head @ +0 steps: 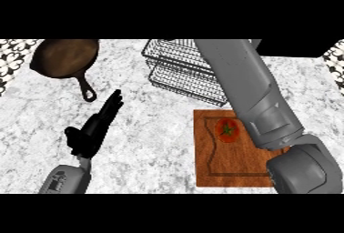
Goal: Pick the squash from the cutting board and place it in the tiered basket
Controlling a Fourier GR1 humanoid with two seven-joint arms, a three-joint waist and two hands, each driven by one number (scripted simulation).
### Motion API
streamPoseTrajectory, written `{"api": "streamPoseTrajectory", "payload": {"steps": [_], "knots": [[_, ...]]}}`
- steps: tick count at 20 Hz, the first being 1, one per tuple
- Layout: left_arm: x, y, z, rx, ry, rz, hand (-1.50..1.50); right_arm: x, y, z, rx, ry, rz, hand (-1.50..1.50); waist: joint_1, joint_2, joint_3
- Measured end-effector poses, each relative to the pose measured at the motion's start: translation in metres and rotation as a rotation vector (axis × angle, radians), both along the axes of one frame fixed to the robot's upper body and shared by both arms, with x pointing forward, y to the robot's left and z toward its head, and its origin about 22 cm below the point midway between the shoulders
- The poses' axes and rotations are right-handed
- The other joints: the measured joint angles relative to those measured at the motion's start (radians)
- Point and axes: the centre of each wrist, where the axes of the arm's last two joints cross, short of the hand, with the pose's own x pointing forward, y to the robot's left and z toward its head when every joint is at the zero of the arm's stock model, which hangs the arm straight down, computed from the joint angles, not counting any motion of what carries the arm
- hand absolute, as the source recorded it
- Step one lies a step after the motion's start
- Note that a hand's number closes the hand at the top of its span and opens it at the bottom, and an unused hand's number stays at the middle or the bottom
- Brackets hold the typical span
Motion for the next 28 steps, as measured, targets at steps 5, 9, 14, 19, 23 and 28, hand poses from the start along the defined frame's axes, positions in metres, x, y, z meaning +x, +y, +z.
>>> {"api": "streamPoseTrajectory", "payload": {"steps": [5, 9, 14, 19, 23, 28], "knots": [[-0.003, 0.001, -0.003, 0.002, -0.002, -0.001, 0.0, 0.001, 0.003, 0.001, 0.137, 0.045, -0.035, -1.5, 0.0, -0.001, 0.0], [-0.006, 0.006, -0.001, 0.001, 0.0, 0.008, 0.0, 0.005, -0.012, 0.004, 0.183, -0.031, -0.121, -1.5, -0.012, -0.004, 0.0], [-0.008, 0.013, -0.006, 0.002, 0.005, 0.029, 0.0, 0.009, -0.038, 0.013, 0.132, -0.185, -0.329, -1.5, -0.032, -0.01, 0.0], [-0.014, 0.018, -0.01, 0.0, 0.015, 0.05, 0.0, 0.013, -0.091, 0.027, 0.126, -0.328, -0.52, -1.5, -0.053, -0.018, 0.0], [-0.014, 0.022, -0.006, 0.002, 0.015, 0.072, 0.0, 0.006, -0.144, 0.035, 0.187, -0.413, -0.59, -1.5, -0.073, -0.025, 0.001], [-0.017, 0.027, -0.007, 0.004, 0.018, 0.085, 0.0, -0.018, -0.223, 0.027, 0.228, -0.471, -0.628, -1.5, -0.09, -0.029, 0.002]]}}
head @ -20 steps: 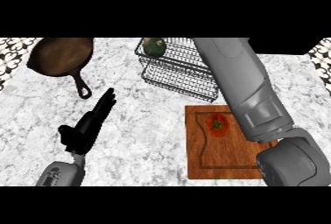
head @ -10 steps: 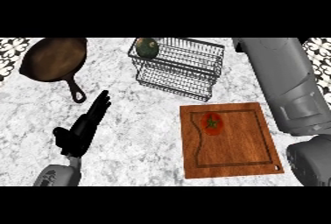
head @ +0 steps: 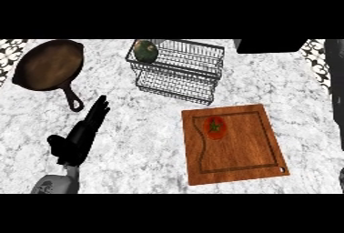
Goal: Pick the squash from the cutting board and place it in the tiered basket
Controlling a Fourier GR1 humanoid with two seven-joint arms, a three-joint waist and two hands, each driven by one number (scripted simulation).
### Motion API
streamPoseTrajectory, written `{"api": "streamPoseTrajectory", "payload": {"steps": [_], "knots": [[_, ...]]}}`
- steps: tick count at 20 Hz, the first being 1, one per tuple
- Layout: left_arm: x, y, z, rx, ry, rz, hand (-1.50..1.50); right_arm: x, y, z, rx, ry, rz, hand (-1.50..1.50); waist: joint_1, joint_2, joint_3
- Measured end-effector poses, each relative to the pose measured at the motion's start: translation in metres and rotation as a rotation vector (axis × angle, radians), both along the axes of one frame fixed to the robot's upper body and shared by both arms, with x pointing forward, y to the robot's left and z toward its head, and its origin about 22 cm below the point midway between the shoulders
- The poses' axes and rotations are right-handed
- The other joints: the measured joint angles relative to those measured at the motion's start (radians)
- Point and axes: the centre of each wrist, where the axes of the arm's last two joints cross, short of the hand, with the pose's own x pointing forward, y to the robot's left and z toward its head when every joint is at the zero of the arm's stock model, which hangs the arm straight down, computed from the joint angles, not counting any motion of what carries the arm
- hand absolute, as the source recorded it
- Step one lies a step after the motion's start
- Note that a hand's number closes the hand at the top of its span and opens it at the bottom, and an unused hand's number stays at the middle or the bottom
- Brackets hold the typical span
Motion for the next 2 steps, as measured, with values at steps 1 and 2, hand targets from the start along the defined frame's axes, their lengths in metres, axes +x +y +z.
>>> {"api": "streamPoseTrajectory", "payload": {"steps": [1, 2], "knots": [[0.0, 0.0, 0.0, -0.001, -0.002, 0.005, 0.0, -0.008, -0.017, -0.003, -0.003, -0.001, -0.003, -1.5, -0.003, -0.001, 0.0], [-0.002, 0.0, -0.001, 0.002, -0.001, 0.006, 0.0, -0.016, -0.034, -0.008, -0.006, 0.001, -0.002, -1.5, -0.004, 0.0, 0.0]]}}
